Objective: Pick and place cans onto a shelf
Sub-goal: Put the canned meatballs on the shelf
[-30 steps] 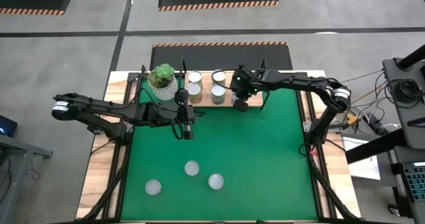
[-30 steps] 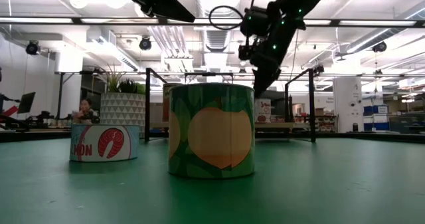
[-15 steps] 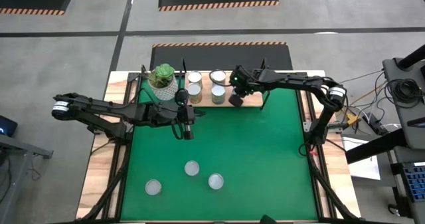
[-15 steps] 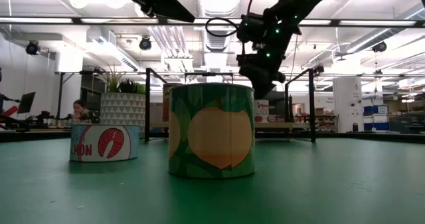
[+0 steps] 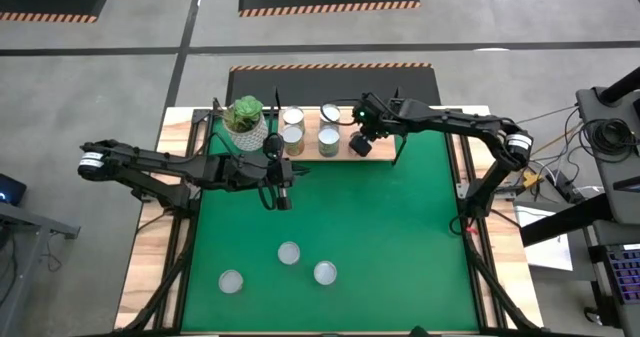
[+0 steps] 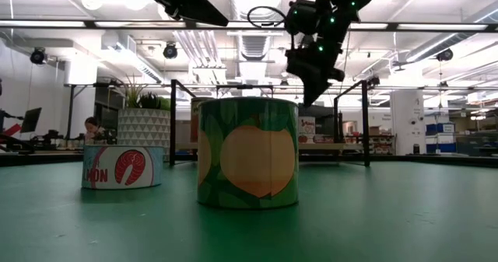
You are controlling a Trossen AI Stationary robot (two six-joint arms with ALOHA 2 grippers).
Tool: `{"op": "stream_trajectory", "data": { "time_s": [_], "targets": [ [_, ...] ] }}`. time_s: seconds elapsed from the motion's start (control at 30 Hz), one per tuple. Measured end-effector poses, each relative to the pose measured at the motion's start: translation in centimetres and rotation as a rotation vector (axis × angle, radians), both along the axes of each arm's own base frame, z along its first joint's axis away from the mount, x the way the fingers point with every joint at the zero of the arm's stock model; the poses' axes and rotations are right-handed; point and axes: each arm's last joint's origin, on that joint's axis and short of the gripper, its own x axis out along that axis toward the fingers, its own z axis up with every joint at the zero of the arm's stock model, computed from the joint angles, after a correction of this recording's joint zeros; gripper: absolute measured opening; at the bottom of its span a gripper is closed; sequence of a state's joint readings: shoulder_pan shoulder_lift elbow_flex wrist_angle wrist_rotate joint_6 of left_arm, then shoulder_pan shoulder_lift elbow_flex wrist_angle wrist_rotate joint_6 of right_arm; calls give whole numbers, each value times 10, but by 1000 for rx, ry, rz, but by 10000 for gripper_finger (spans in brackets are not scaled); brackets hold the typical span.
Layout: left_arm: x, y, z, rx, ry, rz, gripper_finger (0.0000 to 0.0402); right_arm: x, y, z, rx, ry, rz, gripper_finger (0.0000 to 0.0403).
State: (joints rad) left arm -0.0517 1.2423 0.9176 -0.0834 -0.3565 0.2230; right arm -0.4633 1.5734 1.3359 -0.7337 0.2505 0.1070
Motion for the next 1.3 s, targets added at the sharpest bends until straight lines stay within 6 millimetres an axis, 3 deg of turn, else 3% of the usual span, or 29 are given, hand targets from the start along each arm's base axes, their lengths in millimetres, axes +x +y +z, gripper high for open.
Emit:
{"op": "stream_trajectory", "data": {
  "time_s": [0.13, 0.6, 1.3],
  "targets": [
    [0, 0, 0, 0, 0, 0, 0, -5, 0, -8, -35, 77, -36, 8],
    [0, 0, 0, 0, 1, 0, 0, -4, 1, -20, 33, 107, -20, 9],
    [0, 0, 0, 0, 1, 0, 0, 0, 18, -13, 128, 74, 32, 9]
  ]
}}
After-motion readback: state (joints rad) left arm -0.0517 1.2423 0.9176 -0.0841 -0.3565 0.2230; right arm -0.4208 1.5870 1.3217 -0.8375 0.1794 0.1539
